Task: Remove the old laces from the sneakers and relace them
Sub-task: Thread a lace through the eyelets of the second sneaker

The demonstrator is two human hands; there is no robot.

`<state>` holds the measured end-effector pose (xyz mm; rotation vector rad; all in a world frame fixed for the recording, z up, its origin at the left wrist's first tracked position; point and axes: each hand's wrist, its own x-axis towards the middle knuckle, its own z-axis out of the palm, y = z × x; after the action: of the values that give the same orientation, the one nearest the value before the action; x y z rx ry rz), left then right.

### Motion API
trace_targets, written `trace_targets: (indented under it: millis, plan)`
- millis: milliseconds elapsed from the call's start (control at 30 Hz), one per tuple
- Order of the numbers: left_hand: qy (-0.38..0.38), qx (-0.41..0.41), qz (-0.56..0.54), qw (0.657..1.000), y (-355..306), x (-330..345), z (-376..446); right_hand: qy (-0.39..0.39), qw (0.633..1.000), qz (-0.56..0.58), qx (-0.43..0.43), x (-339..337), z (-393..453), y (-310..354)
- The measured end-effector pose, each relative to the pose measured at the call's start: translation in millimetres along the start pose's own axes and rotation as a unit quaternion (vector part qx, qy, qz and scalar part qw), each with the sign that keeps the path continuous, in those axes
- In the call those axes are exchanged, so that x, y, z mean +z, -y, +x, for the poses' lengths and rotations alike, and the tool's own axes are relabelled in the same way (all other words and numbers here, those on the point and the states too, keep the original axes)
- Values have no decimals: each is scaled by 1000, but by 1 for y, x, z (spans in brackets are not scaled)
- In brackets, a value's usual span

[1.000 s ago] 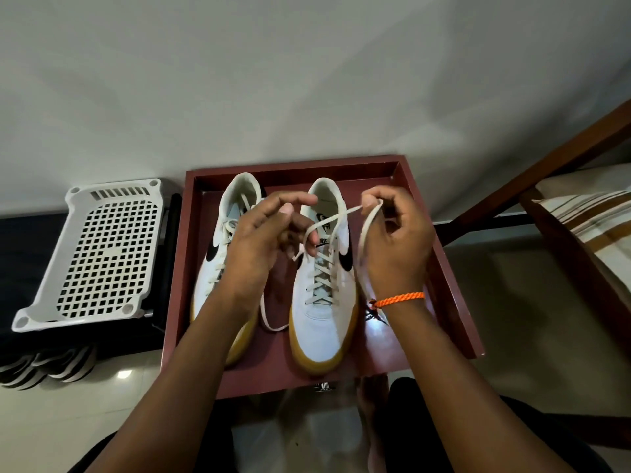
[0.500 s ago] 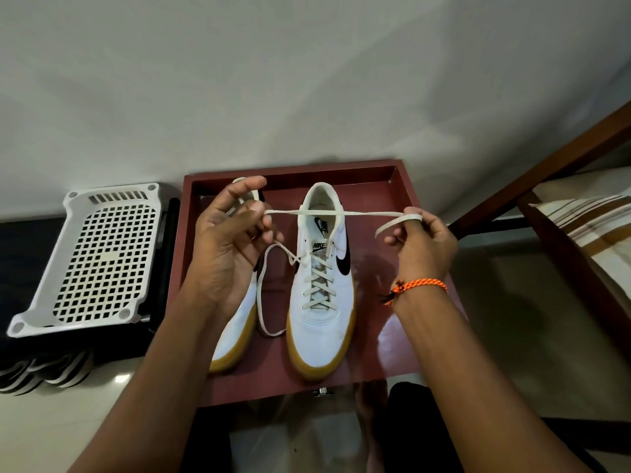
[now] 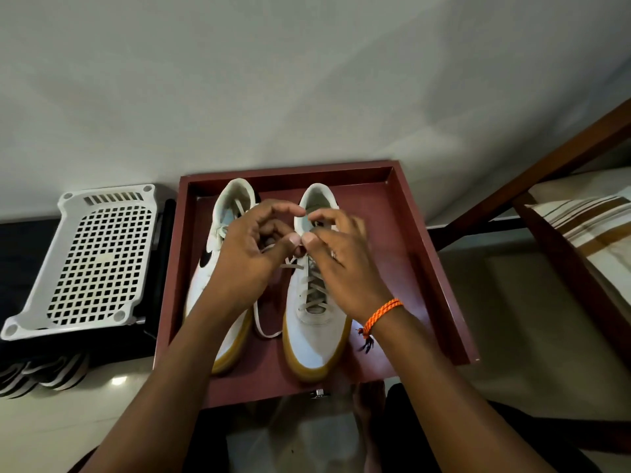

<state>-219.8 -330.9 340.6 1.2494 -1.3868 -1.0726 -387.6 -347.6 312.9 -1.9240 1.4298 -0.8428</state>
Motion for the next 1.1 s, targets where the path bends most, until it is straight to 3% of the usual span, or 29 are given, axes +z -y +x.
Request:
trace_targets:
  millis: [67,167,300,400,467,533,600,700,767,900,1000,1100]
  plan:
    - [-9,2,-9,1000,0,-4,1,29,998,44,35,3,0,0]
    - [-51,-10,-47,998,4,-7,5,9,992,107,60,-12,9,-1]
    - [-228,-96,-150,957,22,-16,12,-15,988,134,69,-34,15,-13]
    - [-301,-157,-81,937,30,-22,9,-25,988,108,104,-38,14,-21]
    - [-302,-103,94,943,24,-18,4,-19,990,102,99,-35,12,-18]
    - [-252,21,194,948,12,-9,2,11,992,101,69,-33,10,-12]
    - [-129,95,170,972,4,5,-2,49,993,103,39,-31,8,-5]
    - [1,94,136,986,6,25,-6,57,994,95,13,-26,5,0]
    - [-14,71,114,991,11,27,-3,51,993,101,25,-29,7,-2]
    - [-152,3,38,988,16,5,8,6,994,98,41,-46,13,-10]
    - [-216,-43,85,972,19,0,9,-15,995,74,58,-50,15,-15]
    - [-247,-38,166,954,21,0,5,-22,996,44,80,-47,13,-17]
